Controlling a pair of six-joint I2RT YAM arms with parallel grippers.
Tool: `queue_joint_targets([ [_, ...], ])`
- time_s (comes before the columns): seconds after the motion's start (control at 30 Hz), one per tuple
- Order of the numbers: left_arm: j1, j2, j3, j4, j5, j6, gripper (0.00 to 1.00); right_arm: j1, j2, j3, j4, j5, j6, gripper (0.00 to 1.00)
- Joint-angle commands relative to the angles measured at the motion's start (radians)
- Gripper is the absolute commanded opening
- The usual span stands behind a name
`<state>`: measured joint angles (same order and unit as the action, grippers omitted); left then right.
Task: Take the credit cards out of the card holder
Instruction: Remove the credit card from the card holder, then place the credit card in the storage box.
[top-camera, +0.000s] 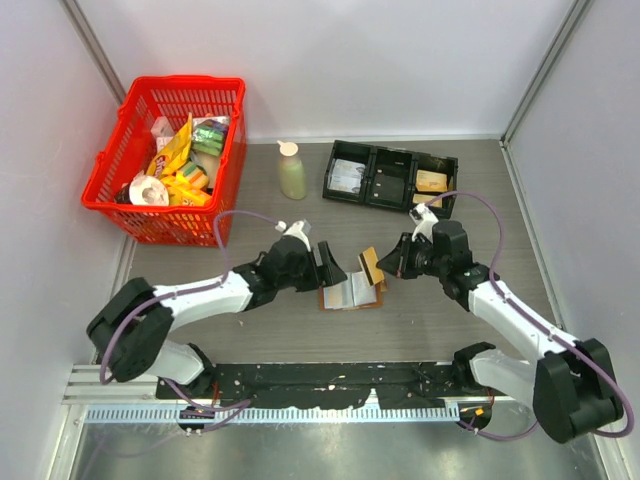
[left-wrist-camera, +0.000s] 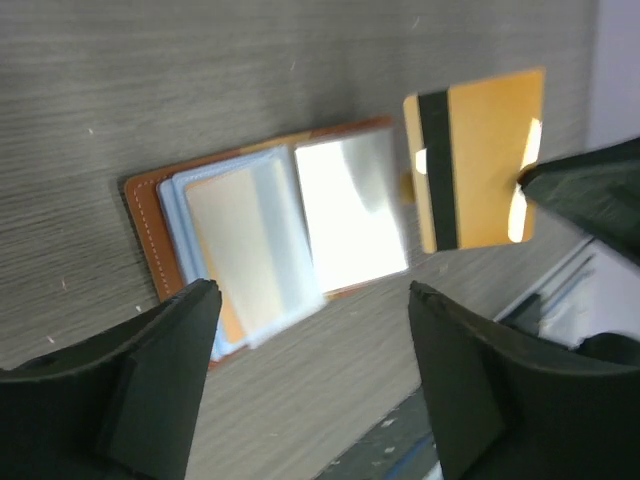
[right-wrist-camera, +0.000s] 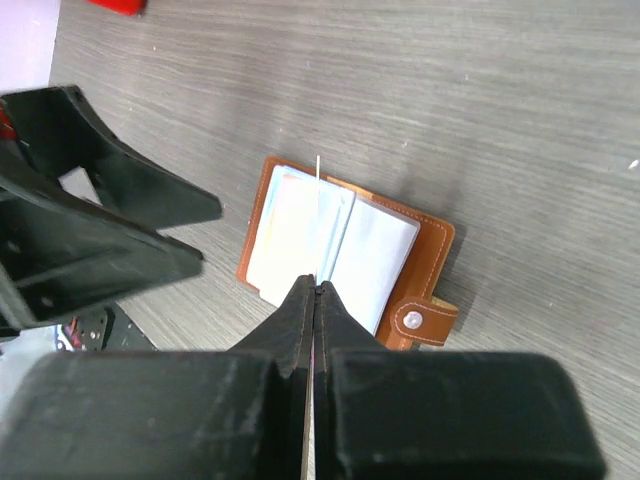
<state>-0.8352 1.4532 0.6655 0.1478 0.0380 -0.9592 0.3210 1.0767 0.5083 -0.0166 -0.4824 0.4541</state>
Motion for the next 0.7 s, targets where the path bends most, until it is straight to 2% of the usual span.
queue_joint_targets([
  [0.0, 0.053, -0.134, 0.094, -0.140, -0.021, 0.027, 0.89, 0.033, -0.052, 0.081, -0.150, 0.103, -0.091, 0.01],
  [0.1, 0.074, -0.178, 0.129, -0.221, -0.010, 0.030, 0.97, 0.111, -0.044, 0.101, -0.154, 0.139, -0.100, 0.01],
  [0.33, 0.085, -0.197, 0.215, -0.436, -0.030, -0.075, 1.00, 0.386, -0.012, 0.154, -0.145, 0.456, -0.193, 0.01],
  [0.4, 0.085, -0.186, 0.244, -0.502, -0.029, -0.116, 1.00, 0.430, -0.017, 0.156, -0.117, 0.525, -0.219, 0.01],
  [0.43, 0.087, -0.180, 0.255, -0.530, -0.059, -0.137, 0.99, 0.441, -0.023, 0.154, -0.099, 0.539, -0.241, 0.01],
  [0.6, 0.097, -0.120, 0.341, -0.637, -0.013, -0.205, 0.92, 0.553, -0.032, 0.162, -0.051, 0.672, -0.345, 0.01],
  [0.67, 0.105, -0.097, 0.376, -0.677, -0.018, -0.233, 0.86, 0.588, -0.026, 0.170, -0.036, 0.703, -0.380, 0.01],
])
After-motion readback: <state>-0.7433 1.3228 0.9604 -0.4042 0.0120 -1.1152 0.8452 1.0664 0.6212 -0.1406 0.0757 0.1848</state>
